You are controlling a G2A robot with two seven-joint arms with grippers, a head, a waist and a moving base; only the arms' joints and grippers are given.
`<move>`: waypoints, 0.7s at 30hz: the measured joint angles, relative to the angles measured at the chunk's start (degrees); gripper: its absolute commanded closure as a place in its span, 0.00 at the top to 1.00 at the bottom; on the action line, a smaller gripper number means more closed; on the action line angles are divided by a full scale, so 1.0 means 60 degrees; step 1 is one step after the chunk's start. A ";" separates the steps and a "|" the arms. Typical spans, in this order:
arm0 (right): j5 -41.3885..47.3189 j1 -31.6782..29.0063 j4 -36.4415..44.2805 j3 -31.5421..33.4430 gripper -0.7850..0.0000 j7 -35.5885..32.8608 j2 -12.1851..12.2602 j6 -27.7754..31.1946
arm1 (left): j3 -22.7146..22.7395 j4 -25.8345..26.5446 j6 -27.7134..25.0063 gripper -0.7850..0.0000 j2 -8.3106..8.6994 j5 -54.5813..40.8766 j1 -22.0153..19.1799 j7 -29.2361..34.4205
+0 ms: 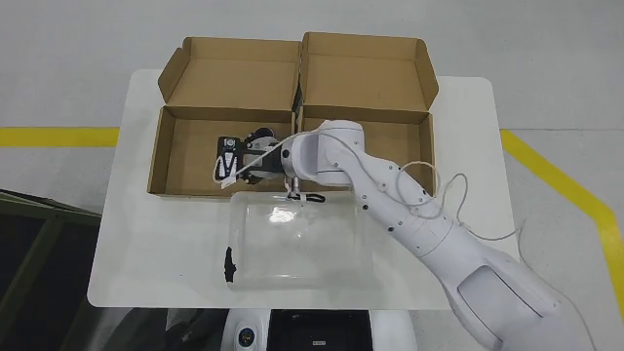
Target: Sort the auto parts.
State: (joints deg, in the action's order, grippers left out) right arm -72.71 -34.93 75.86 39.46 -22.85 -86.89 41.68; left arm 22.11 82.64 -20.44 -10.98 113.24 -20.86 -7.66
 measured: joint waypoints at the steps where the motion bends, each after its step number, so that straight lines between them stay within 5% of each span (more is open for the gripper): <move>1: 0.0019 -0.0139 0.0216 0.0148 0.44 0.0024 0.0059 0.0032 | 0.0000 0.0000 0.0000 1.00 0.0000 0.0000 0.0000 0.0000; 21: -0.0121 -0.4106 0.4280 0.4202 0.46 0.0225 0.1394 0.0810 | 0.0000 0.0000 0.0000 1.00 0.0000 0.0000 0.0000 0.0000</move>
State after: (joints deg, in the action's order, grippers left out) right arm -73.44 -59.56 101.54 64.67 -21.50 -78.53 46.54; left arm 22.11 82.64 -20.44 -10.98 113.24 -20.86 -7.66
